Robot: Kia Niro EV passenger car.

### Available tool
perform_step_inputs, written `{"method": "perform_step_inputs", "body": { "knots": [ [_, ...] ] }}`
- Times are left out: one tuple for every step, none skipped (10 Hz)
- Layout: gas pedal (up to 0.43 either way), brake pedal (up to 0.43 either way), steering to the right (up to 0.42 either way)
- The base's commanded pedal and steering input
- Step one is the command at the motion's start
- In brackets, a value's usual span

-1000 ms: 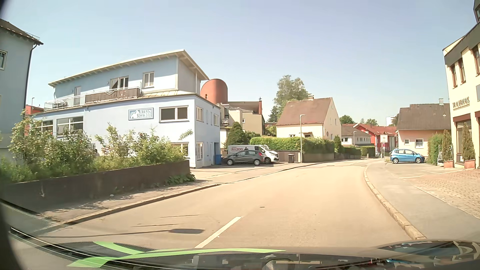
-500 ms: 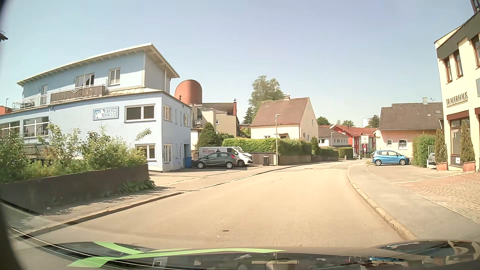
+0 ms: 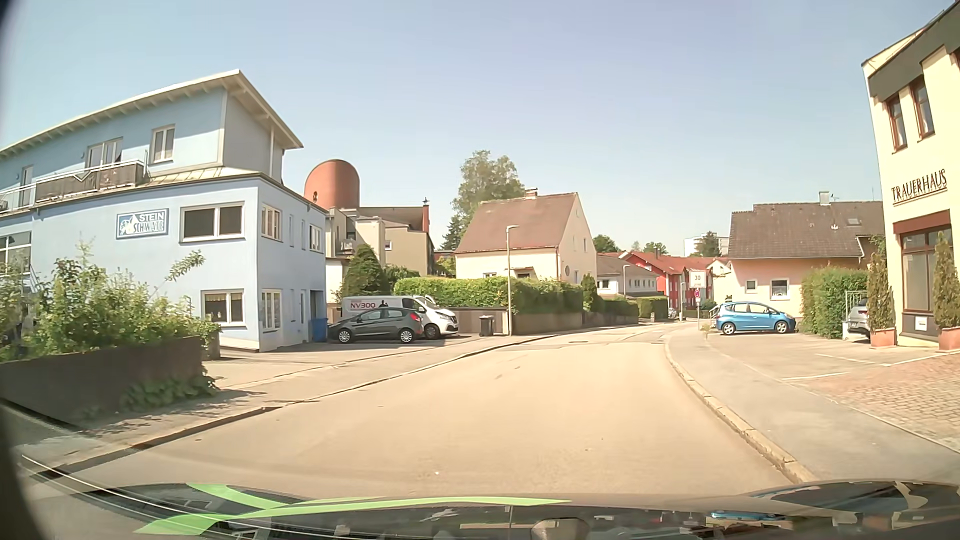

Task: Follow the waypoints while adhering to traffic rules and regulations

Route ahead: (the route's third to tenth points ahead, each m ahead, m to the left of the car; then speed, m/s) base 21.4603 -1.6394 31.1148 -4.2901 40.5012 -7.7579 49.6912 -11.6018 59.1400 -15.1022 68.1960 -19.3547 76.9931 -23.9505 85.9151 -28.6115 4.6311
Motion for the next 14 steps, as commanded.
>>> {"method": "perform_step_inputs", "body": {
  "knots": [
    [0.118, 0.000, 0.100],
    [0.118, 0.000, 0.092],
    [0.118, 0.000, 0.086],
    [0.118, 0.000, 0.086],
    [0.118, 0.000, 0.085],
    [0.118, 0.000, 0.083],
    [0.118, 0.000, 0.081],
    [0.118, 0.000, 0.081],
    [0.118, 0.000, 0.080],
    [0.118, 0.000, 0.076],
    [0.118, 0.000, 0.068],
    [0.118, 0.000, 0.059],
    [0.118, 0.000, 0.048],
    [0.118, 0.000, 0.035]
  ]
}}
